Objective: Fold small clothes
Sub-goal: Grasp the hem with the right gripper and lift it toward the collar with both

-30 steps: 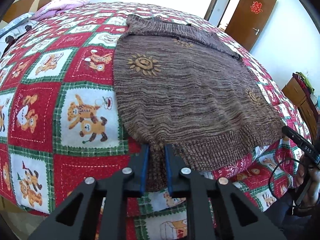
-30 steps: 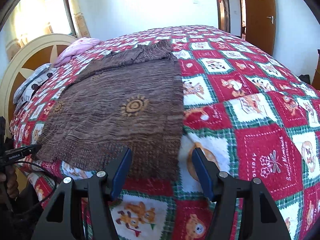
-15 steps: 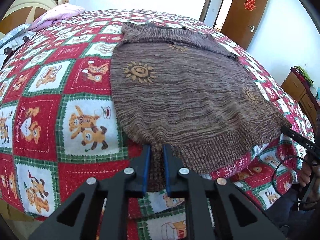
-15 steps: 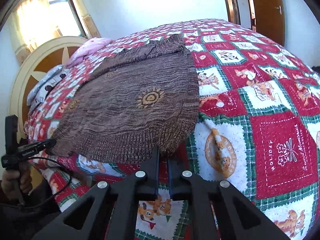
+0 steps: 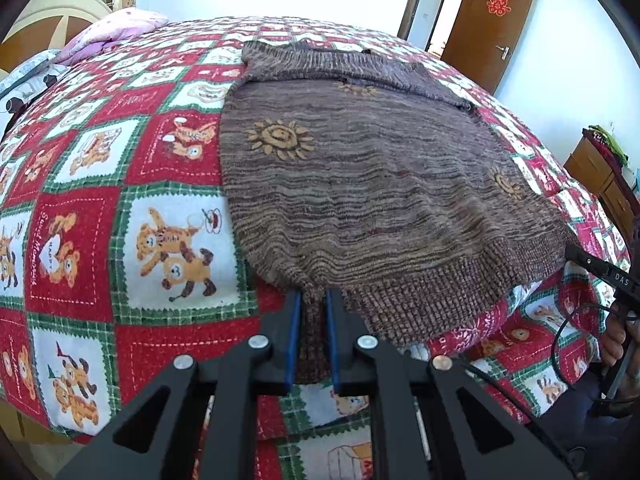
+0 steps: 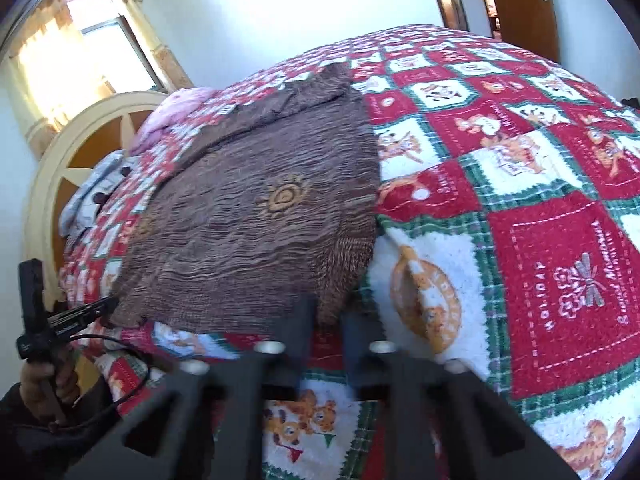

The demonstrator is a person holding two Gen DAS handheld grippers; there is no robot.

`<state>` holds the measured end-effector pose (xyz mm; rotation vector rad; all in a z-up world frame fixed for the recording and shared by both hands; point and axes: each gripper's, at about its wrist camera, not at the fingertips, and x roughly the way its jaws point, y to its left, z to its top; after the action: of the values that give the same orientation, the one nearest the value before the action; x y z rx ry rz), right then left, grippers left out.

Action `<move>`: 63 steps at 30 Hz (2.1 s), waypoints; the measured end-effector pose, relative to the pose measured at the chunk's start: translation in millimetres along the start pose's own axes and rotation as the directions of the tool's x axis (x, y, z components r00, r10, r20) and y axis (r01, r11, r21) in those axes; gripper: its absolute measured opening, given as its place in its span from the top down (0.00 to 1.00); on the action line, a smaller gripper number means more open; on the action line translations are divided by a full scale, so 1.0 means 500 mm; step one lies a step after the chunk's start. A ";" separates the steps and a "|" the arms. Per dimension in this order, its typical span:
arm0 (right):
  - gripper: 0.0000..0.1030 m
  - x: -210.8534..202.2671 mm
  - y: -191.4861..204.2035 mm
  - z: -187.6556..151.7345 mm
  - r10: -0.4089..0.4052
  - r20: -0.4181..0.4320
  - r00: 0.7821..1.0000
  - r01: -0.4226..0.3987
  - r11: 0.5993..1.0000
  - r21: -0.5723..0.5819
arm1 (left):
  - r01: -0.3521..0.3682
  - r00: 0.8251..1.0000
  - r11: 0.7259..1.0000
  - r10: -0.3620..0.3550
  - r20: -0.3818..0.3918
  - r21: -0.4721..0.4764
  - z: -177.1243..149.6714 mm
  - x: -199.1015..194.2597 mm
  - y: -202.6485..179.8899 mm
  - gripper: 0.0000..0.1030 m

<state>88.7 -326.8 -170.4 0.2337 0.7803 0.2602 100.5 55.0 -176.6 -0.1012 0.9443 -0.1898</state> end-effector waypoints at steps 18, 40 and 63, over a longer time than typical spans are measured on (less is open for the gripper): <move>0.95 -0.099 0.042 0.100 0.047 0.252 0.967 -0.036 0.998 -0.049 | 0.074 0.985 0.996 -0.065 0.161 -0.049 0.108 -0.080 0.029 0.88; 0.95 -0.020 0.086 0.348 0.039 0.342 0.939 0.014 0.989 -0.150 | 0.152 0.954 0.977 -0.106 0.280 -0.148 0.298 -0.053 0.089 0.89; 0.95 0.229 0.084 0.639 -0.056 0.238 0.970 0.091 0.986 -0.138 | 0.121 0.968 0.977 -0.076 0.241 -0.177 0.534 0.132 0.166 0.89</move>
<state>390.1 -286.4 -13.5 0.0922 0.5325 0.2146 364.8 123.4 -87.4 -0.3415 0.7213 -0.1745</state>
